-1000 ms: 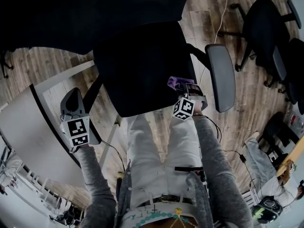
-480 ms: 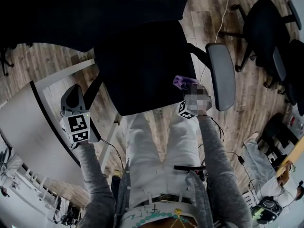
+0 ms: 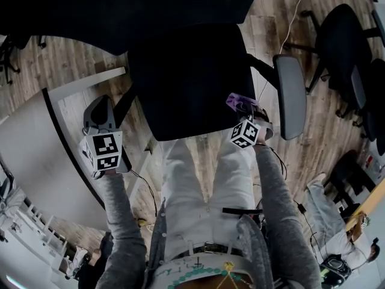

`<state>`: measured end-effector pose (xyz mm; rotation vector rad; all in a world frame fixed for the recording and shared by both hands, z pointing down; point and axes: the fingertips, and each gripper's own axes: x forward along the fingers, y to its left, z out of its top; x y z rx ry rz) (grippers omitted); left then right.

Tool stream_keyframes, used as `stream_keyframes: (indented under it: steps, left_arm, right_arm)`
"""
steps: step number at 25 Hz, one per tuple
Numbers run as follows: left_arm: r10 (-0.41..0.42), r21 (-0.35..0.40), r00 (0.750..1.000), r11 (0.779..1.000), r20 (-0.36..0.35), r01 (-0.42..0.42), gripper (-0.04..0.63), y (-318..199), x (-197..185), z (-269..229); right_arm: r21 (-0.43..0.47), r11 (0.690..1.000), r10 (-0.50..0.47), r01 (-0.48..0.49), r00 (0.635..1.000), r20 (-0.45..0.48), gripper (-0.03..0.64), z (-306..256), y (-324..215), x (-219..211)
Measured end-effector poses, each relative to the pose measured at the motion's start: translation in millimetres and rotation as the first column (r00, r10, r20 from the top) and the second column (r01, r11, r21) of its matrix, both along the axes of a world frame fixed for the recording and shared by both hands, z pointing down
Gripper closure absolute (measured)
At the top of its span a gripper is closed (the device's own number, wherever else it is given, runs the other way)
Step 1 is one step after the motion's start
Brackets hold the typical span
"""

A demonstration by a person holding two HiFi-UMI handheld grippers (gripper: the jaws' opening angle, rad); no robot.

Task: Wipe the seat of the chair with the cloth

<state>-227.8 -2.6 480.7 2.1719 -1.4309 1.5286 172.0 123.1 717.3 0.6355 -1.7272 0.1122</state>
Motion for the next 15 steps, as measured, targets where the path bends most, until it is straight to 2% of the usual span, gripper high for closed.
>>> stream_keyframes:
  steps: [3,7,11,15]
  left_arm:
    - [0.005,-0.001,1.000,1.000,-0.004,-0.005,0.597,-0.4,0.6,4.5]
    - [0.006,0.000,1.000,1.000,0.009,-0.006,0.597,2.2,-0.8,7.9]
    - [0.010,-0.005,1.000,1.000,0.012,-0.010,0.597,1.3,-0.9,6.8]
    - [0.019,-0.010,0.999,1.000,0.036,-0.018,0.597,-0.9,1.4,8.9]
  right_arm:
    - [0.008,0.997,0.079,-0.079,0.994,0.070,0.566,-9.4,-1.3,-9.2]
    - [0.000,0.992,0.121,-0.123,0.973,0.196,0.566,-25.9,2.5,-41.6]
    - [-0.039,0.995,0.101,-0.094,0.941,0.322,0.566,-43.0,9.5,-96.1]
    - [-0.078,0.997,0.052,-0.021,0.907,0.417,0.566,-53.3,19.5,-159.6]
